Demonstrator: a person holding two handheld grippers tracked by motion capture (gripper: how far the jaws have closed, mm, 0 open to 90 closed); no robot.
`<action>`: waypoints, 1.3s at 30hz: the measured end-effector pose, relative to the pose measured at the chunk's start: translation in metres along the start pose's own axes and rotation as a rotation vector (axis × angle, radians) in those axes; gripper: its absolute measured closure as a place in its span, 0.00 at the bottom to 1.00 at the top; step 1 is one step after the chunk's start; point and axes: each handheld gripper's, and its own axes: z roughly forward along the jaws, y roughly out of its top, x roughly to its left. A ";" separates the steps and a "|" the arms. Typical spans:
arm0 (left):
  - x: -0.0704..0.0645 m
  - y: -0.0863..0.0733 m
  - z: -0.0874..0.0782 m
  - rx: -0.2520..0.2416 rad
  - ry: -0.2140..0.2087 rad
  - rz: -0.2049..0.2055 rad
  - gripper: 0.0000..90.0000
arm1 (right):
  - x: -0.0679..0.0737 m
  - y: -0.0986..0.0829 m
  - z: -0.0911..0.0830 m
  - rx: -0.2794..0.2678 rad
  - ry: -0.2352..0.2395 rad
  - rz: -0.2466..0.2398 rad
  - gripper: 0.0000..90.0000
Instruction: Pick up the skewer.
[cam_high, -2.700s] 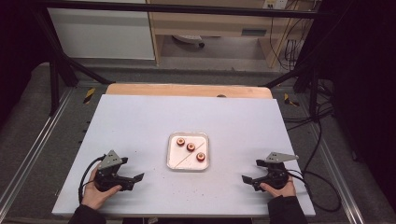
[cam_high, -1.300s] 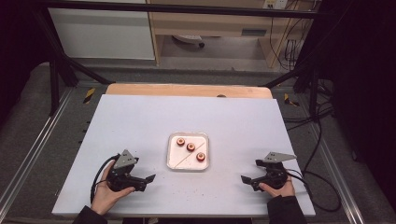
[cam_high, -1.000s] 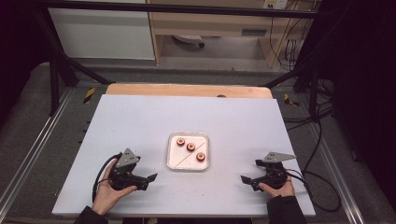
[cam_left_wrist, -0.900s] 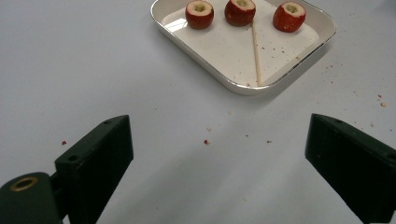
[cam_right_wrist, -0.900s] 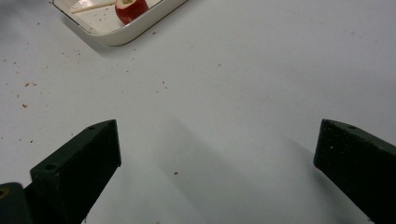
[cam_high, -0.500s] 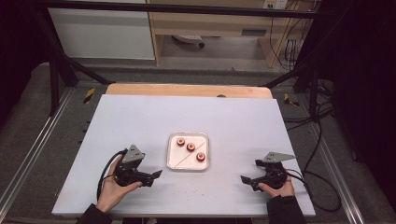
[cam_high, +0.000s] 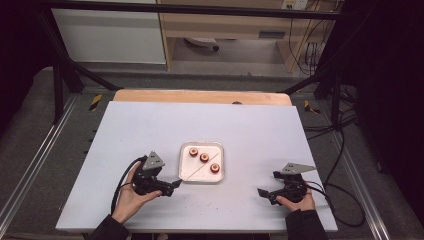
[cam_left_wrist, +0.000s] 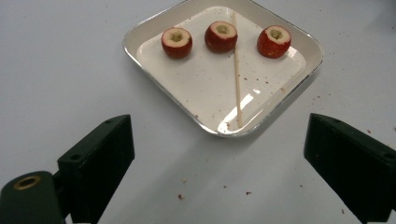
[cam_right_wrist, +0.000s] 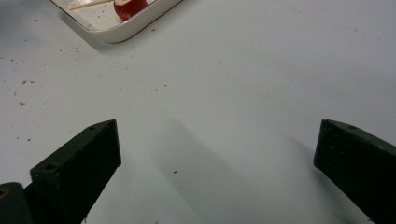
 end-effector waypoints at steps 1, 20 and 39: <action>-0.001 0.002 0.002 0.004 0.000 0.001 0.09 | 0.000 0.000 0.000 0.001 0.000 0.000 0.01; -0.023 0.039 0.042 0.066 0.017 0.033 0.22 | 0.000 0.000 0.000 0.001 0.002 0.005 0.01; -0.018 0.040 0.079 0.126 0.003 0.027 0.76 | 0.000 0.000 0.000 0.003 0.006 0.001 0.01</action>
